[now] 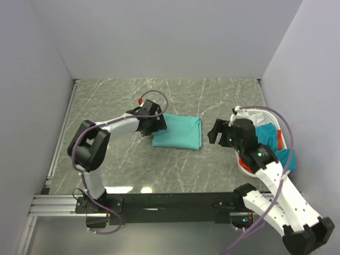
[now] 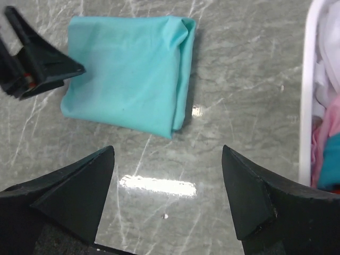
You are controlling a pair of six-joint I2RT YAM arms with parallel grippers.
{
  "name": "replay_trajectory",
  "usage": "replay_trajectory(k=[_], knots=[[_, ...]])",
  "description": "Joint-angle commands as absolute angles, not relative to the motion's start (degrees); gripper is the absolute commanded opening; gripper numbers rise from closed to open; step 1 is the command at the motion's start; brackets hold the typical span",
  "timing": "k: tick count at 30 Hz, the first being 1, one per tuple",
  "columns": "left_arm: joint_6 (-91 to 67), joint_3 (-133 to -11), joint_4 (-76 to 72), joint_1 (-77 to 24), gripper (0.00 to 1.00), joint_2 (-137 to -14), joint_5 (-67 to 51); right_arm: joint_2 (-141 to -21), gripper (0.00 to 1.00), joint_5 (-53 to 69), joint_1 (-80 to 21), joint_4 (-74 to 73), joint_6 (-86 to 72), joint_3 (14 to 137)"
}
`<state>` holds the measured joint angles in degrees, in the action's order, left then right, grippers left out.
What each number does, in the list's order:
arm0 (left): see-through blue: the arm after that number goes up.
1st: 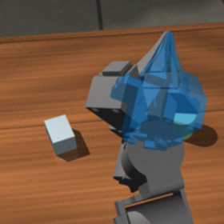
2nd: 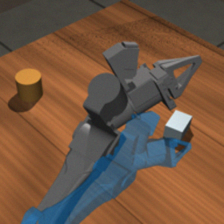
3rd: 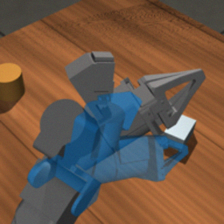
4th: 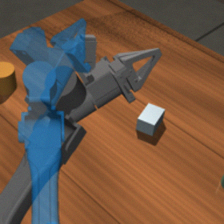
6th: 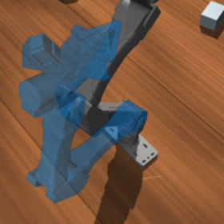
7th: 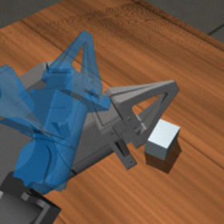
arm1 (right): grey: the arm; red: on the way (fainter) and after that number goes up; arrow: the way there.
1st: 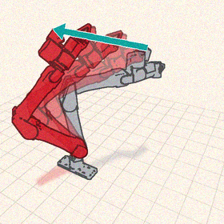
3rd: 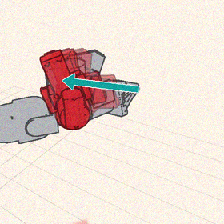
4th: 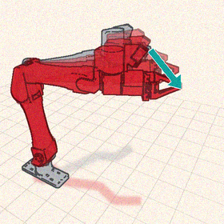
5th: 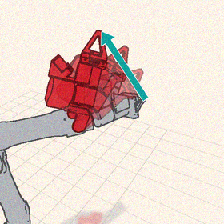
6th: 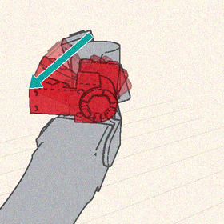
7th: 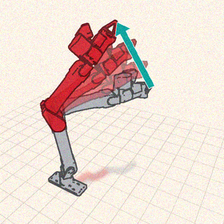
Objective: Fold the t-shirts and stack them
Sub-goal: Neatly place the folded tshirt to the corner
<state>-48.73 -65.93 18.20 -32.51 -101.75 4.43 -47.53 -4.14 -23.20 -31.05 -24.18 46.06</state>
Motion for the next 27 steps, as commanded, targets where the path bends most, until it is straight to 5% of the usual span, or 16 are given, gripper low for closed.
replay_trajectory(k=[1,8,17,19,27], knots=[[-47.63,-71.54,21.44,-32.34,0.89,-106.59,4.92,-40.98,0.88,-6.95,-22.85,-34.0,-24.79,44.21],[-48.78,-73.3,23.47,-32.43,0.66,-110.74,5.98,-36.39,0.88,-4.83,-22.94,-35.42,-24.78,42.45],[-48.34,-72.07,26.18,-32.43,0.19,-111.62,8.86,-37.0,0.89,-4.13,-22.94,-34.19,-24.87,41.93],[-48.08,-72.42,27.68,-32.43,0.01,-111.88,10.01,-36.57,0.89,-4.22,-22.85,-33.84,-24.87,41.75],[-44.65,-67.6,30.58,-30.68,0.01,-105.66,20.89,-35.95,0.89,-4.75,-22.94,-34.01,-25.05,41.66]])
